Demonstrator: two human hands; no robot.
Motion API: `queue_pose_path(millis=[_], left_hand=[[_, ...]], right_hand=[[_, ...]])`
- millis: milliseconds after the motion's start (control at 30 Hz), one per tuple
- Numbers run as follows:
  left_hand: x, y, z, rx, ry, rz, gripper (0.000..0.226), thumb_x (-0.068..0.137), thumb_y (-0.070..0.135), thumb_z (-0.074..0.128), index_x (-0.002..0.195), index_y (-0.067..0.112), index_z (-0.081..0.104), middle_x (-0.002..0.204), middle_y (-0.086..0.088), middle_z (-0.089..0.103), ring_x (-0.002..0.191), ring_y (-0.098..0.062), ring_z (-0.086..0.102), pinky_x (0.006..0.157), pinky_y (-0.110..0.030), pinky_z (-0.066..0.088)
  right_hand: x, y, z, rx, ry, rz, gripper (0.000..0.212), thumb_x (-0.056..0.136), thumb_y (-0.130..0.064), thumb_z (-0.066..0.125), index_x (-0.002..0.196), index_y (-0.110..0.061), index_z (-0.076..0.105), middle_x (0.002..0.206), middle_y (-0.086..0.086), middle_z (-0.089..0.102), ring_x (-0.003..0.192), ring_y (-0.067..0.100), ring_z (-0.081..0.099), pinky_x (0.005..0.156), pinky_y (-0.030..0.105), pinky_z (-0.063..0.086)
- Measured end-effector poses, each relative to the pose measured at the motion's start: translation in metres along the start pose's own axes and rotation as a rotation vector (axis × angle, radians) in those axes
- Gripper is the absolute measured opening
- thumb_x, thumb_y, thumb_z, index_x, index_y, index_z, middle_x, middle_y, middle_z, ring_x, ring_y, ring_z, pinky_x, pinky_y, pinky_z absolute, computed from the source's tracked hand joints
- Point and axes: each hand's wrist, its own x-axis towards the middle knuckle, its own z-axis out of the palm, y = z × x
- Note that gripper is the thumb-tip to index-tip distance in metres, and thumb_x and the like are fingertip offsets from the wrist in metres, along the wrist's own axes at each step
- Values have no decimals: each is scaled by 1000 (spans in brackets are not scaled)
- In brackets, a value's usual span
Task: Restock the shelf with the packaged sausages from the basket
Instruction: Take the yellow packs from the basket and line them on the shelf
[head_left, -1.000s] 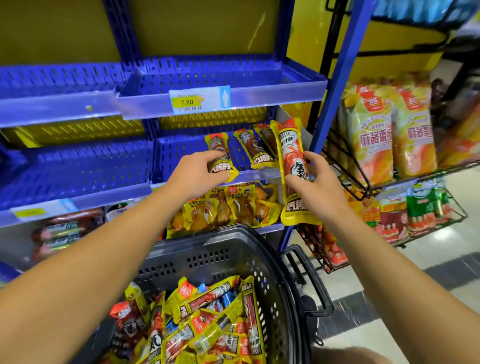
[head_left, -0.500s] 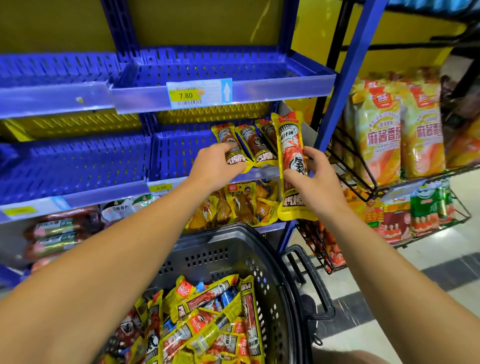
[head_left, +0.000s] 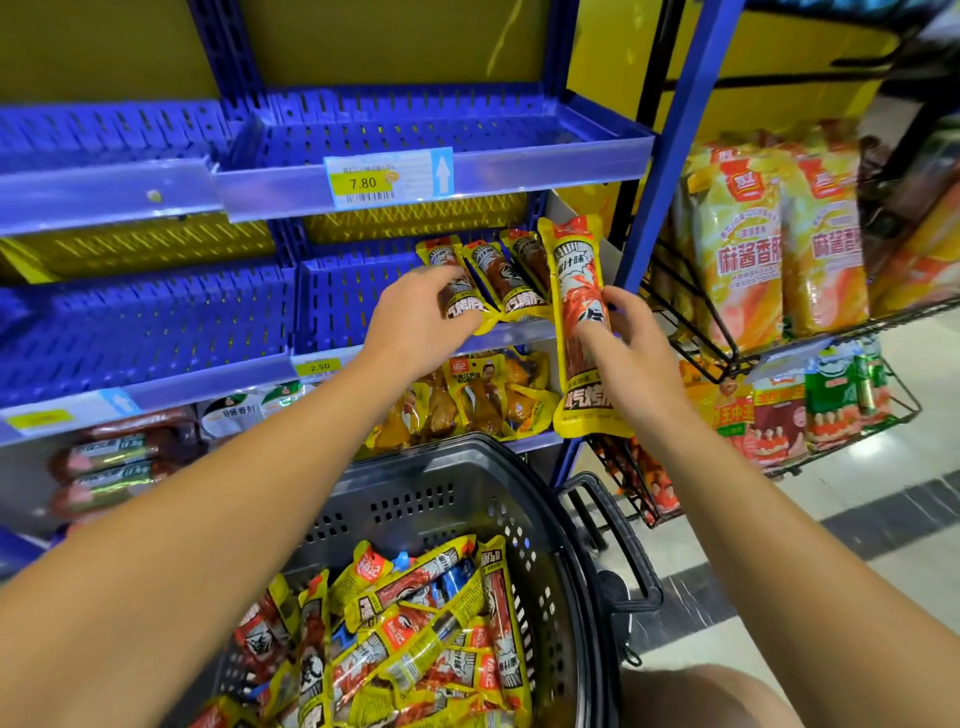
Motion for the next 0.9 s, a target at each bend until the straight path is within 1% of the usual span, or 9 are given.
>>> queue_pose_path(millis=[133, 233, 300, 400, 500, 600, 767, 833, 900], left_hand=[[-45, 7, -11, -110, 94, 55, 42, 86, 28, 65, 127, 25, 60, 126, 2, 62, 117, -15, 54, 98, -27, 37], [-83, 11, -11, -355, -28, -33, 41, 87, 27, 67, 127, 32, 59, 107, 8, 66, 94, -8, 62, 81, -14, 45], [-102, 10, -7, -466, -129, -75, 49, 87, 30, 68, 133, 37, 53, 107, 10, 67, 87, -4, 63, 75, -5, 43], [-120, 9, -5, -546, -209, -89, 63, 83, 37, 71, 139, 47, 44, 115, 11, 67, 88, 5, 64, 83, -18, 50], [-129, 8, -5, -773, -204, -146, 67, 84, 20, 72, 141, 41, 41, 112, 7, 72, 99, -15, 69, 81, -42, 59], [-134, 2, -15, -873, -135, -231, 66, 87, 6, 69, 143, 31, 43, 106, -1, 74, 91, -21, 72, 75, -42, 60], [-126, -24, -42, -849, 36, -305, 54, 88, 9, 68, 134, 34, 52, 115, -2, 69, 86, -12, 72, 64, -32, 60], [-110, -34, -50, -789, 93, -324, 48, 90, 10, 65, 134, 26, 54, 114, 0, 68, 70, -5, 71, 59, -30, 60], [-90, -43, -52, -665, 94, -327, 44, 91, 17, 65, 133, 25, 56, 120, -2, 67, 62, -11, 71, 65, -37, 61]], right_hand=[[-18, -2, 8, 169, -24, 77, 42, 96, -18, 51, 137, -29, 45, 111, -14, 61, 77, -3, 68, 60, 22, 54], [-30, -2, 26, 383, -40, 139, 48, 96, -11, 56, 140, -20, 41, 120, -5, 65, 95, 9, 70, 75, 33, 57], [-37, -2, 39, 496, -30, 160, 50, 96, -7, 56, 141, -16, 37, 121, -1, 66, 101, 14, 69, 82, 38, 56], [-47, -10, 58, 580, -48, 163, 45, 98, -3, 52, 136, -20, 35, 115, 0, 67, 96, 16, 68, 83, 40, 56], [-55, -16, 74, 611, -79, 149, 42, 98, -1, 50, 131, -25, 37, 115, 0, 67, 96, 17, 69, 79, 39, 58], [-56, -16, 85, 460, -135, 72, 46, 96, -5, 56, 136, -22, 41, 124, 2, 64, 107, 16, 66, 89, 40, 57], [-37, -20, 78, -155, -116, -168, 57, 94, -29, 59, 146, -22, 38, 143, -5, 50, 133, 11, 44, 102, 27, 37], [-23, -19, 75, -373, -114, -250, 61, 94, -32, 57, 149, -14, 37, 149, 3, 45, 139, 19, 38, 109, 35, 33], [-9, -17, 76, -548, -99, -308, 68, 89, -41, 52, 148, -11, 39, 146, 9, 48, 138, 26, 39, 112, 43, 33]])
